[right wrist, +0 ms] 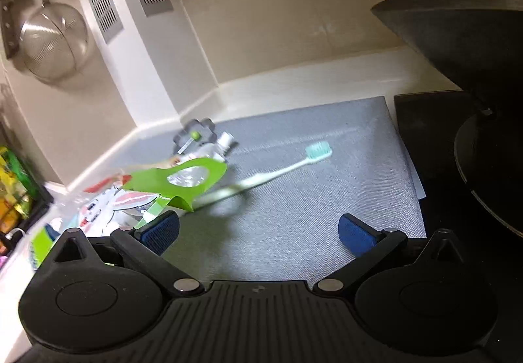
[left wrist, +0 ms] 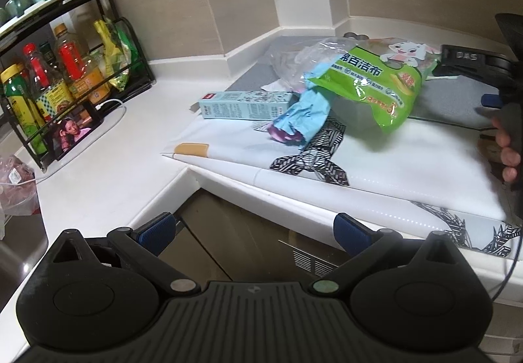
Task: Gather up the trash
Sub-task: 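Grasp the green rabbit-print snack bag with the right gripper and lift it, then carry the green bag with the right gripper while moving the left gripper toward the blue glove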
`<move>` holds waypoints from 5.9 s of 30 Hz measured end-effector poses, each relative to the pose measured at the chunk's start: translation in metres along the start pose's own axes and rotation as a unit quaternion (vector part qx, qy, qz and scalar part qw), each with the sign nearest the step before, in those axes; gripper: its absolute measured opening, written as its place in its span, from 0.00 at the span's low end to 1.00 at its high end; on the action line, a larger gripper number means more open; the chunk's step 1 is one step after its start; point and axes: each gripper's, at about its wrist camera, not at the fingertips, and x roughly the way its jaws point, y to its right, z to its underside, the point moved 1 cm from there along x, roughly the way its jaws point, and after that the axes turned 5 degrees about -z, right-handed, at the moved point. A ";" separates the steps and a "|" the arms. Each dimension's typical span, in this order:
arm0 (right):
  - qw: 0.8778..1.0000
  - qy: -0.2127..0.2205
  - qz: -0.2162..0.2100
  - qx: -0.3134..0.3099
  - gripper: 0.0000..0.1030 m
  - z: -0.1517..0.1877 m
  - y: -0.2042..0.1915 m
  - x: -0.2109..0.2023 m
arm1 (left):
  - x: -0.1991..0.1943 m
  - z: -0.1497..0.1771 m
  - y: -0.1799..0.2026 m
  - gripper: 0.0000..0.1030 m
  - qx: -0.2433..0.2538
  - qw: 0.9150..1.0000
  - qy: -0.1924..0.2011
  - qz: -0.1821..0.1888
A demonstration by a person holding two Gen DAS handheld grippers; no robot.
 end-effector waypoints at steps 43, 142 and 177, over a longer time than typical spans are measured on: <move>0.993 -0.009 -0.115 -0.039 1.00 0.011 -0.027 -0.020 | 0.035 0.009 0.014 1.00 -0.003 1.000 -0.012 0.006; 0.998 0.004 -0.059 0.021 1.00 0.002 0.013 -0.029 | 0.091 -0.070 0.020 1.00 -0.047 0.979 -0.023 0.195; 0.998 -0.002 -0.063 0.027 1.00 0.002 0.015 -0.028 | 0.119 -0.092 0.007 1.00 -0.120 0.993 0.013 -0.017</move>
